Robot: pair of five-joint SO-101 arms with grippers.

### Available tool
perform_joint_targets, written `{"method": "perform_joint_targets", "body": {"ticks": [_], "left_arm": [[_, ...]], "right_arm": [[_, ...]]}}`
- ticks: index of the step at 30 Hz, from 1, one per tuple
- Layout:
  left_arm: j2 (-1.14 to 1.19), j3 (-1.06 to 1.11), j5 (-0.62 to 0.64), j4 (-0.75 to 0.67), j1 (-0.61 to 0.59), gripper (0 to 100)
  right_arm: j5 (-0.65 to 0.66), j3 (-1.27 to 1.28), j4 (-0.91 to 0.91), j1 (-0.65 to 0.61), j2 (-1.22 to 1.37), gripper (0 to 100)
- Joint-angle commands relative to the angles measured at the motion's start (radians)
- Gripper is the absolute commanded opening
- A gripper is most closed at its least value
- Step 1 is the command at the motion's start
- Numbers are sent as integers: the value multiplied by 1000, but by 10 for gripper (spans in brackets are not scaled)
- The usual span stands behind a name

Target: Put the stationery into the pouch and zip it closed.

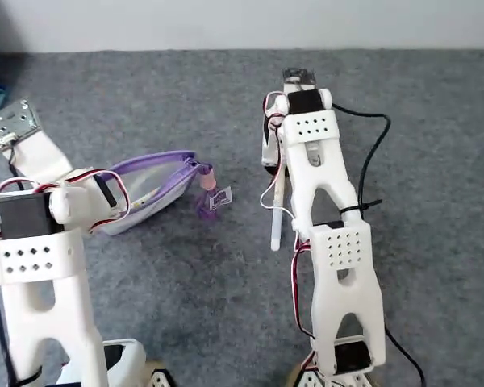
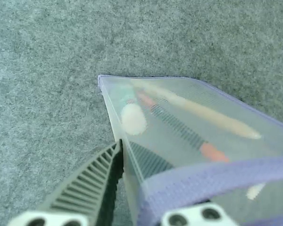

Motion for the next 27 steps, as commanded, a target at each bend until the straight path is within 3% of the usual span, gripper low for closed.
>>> {"method": "perform_joint_targets", "body": {"ticks": [1, 11, 20, 23, 27], "left_arm": [[18, -5, 11, 6, 11, 12], [18, -5, 9, 6, 6, 12], [18, -5, 9, 6, 11, 12], [18, -5, 9, 6, 11, 12], [21, -5, 9, 6, 11, 12]], "right_arm": [[12, -17, 44, -28, -151, 8], [44, 436, 42, -116, -734, 8], [44, 489, 28, -292, -1211, 8], [43, 489, -44, -392, -1300, 8], [41, 489, -285, -498, -1360, 8]]}}
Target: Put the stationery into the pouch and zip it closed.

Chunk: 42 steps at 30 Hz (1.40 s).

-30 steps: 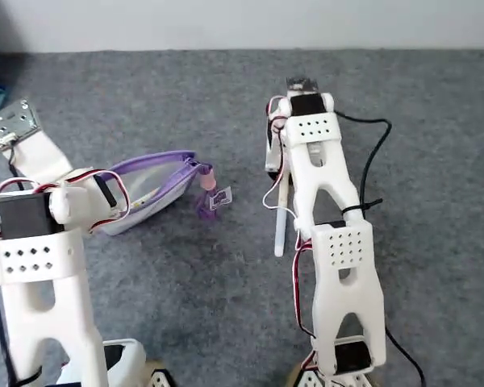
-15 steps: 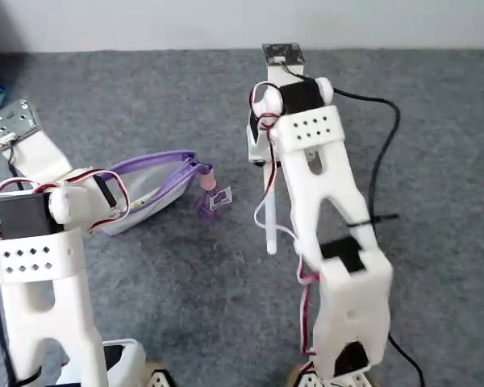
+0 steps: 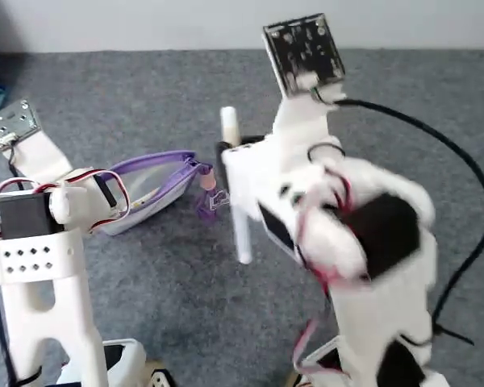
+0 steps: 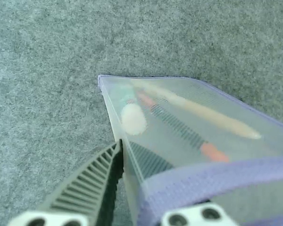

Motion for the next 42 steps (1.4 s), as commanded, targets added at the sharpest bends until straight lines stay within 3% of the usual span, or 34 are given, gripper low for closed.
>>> {"method": "perform_joint_targets", "body": {"ticks": [1, 8, 19, 23, 31, 36, 39, 42], "left_arm": [[21, -5, 9, 6, 11, 12], [18, -5, 11, 6, 11, 12], [23, -5, 11, 6, 6, 12], [21, -5, 11, 6, 6, 12], [26, -5, 11, 2, 6, 12], [26, -5, 11, 2, 8, 12], [26, -5, 11, 2, 9, 12], [26, -5, 11, 5, 9, 12]], "right_arm": [[6, 0, -236, -77, -54, 8], [5, 2, -562, -96, 67, 8], [-26, 2, -585, -124, 309, 8], [-77, 2, -504, -122, 343, 8], [-81, 0, -90, -122, 271, 8], [-83, 0, -53, -183, 283, 13], [-83, 0, -58, -265, 306, 90], [-83, -5, -61, -283, 309, 258]]}}
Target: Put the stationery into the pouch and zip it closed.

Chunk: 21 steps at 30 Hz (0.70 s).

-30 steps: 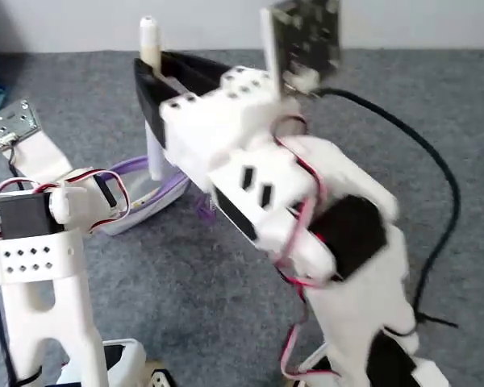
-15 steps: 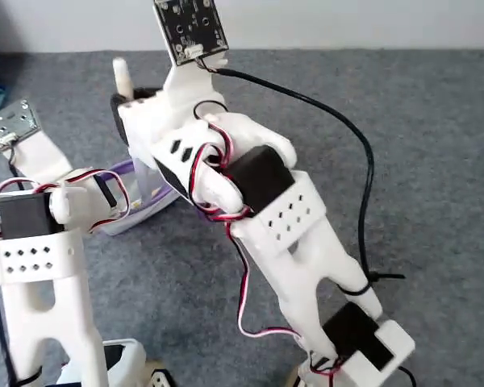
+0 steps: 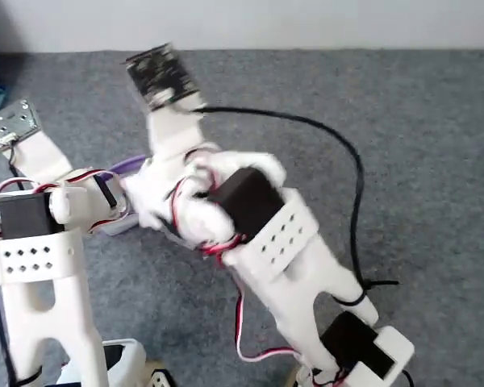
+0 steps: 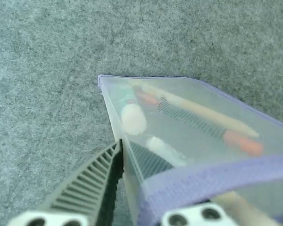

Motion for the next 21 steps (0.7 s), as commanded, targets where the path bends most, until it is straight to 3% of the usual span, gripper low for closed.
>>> {"method": "perform_joint_targets", "body": {"ticks": [1, 4, 13, 18, 21], "left_arm": [[26, -5, 11, 6, 6, 12], [20, -5, 11, 6, 5, 12], [18, -5, 11, 6, 5, 12], [25, -5, 11, 6, 11, 12], [20, -5, 11, 6, 8, 12]], "right_arm": [[-9, -15, 2, -25, -13, 313], [-8, -15, 13, 8, -56, 380], [0, -8, 186, 280, -130, 247], [245, 152, 220, 364, -188, 224], [285, 305, 197, 383, -280, 222]]}}
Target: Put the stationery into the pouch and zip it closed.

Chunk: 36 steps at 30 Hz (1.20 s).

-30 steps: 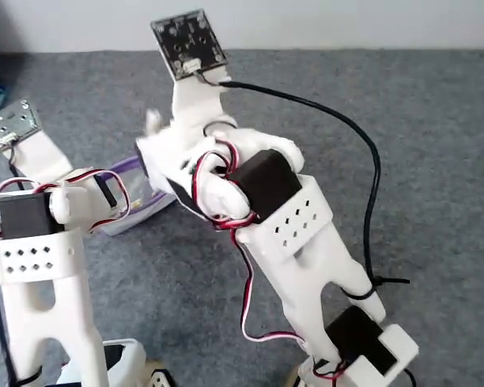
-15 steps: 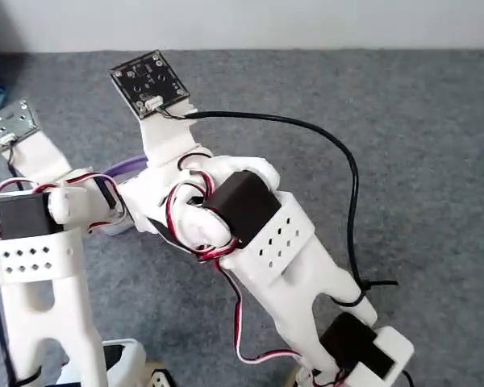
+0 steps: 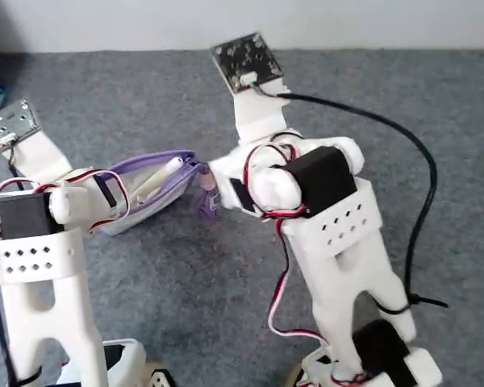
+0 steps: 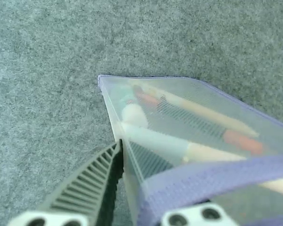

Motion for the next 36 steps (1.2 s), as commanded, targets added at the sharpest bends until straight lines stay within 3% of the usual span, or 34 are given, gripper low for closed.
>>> {"method": "perform_joint_targets", "body": {"ticks": [1, 4, 11, 18, 24, 28, 36], "left_arm": [[18, -5, 11, 6, 6, 12], [18, -5, 11, 21, 6, 12], [18, -5, 11, 26, 6, 12], [18, -5, 11, 26, 5, 12], [23, -5, 11, 26, 5, 12], [26, -5, 11, 25, 5, 12], [26, -5, 11, 26, 5, 12]], "right_arm": [[55, 161, 7, 27, -136, 222], [46, 339, -101, 16, -248, 221], [48, 621, -618, -58, -426, 218], [-26, 694, -700, -110, -412, 45], [126, 853, -682, -93, -409, 163], [133, 924, -786, -87, -407, 251], [172, 1065, -1082, -91, -395, 227]]}}
